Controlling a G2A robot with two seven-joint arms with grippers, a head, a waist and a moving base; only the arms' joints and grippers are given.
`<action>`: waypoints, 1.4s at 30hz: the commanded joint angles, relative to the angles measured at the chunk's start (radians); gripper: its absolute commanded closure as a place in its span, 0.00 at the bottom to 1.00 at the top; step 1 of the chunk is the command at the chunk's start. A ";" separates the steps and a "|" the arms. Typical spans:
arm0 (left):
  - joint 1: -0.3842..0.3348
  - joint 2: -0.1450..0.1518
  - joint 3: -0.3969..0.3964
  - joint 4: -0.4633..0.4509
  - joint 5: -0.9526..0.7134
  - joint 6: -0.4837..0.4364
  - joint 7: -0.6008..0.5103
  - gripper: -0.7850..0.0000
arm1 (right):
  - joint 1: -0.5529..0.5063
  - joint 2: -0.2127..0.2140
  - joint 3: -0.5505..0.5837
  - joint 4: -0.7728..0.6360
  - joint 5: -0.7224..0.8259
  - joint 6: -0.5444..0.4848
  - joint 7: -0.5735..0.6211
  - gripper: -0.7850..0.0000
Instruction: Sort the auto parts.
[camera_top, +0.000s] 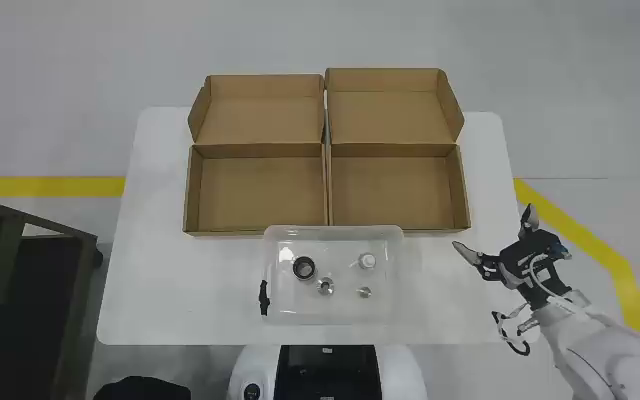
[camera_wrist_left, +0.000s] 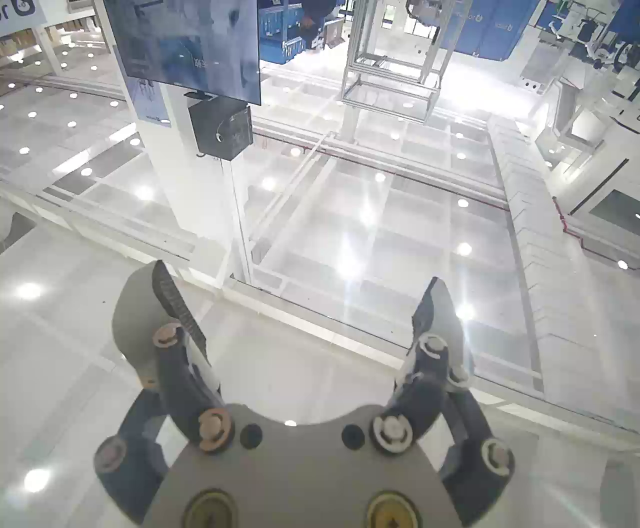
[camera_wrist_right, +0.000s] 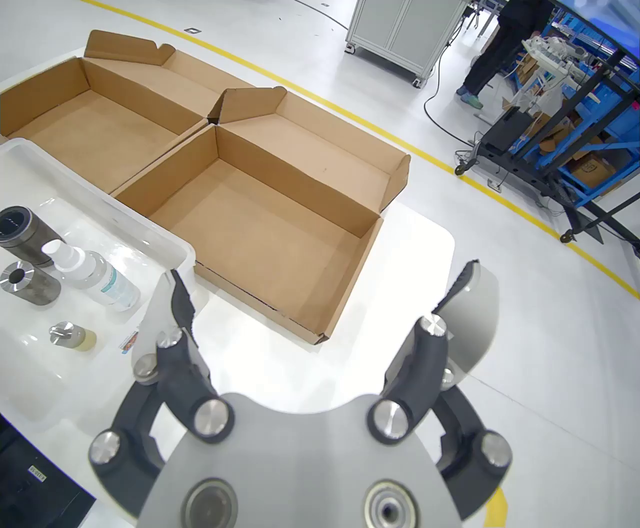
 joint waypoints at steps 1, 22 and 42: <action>0.000 0.000 0.000 0.000 0.000 0.000 0.000 0.00 | 0.000 0.000 0.000 0.000 0.000 0.000 0.000 0.00; 0.000 0.000 0.000 0.000 0.000 0.000 0.000 0.00 | 0.000 0.000 0.000 0.000 0.000 0.000 0.000 0.00; 0.000 0.000 0.000 0.000 0.000 0.000 0.000 0.00 | 0.071 0.012 -0.262 0.008 0.020 -0.175 0.062 0.00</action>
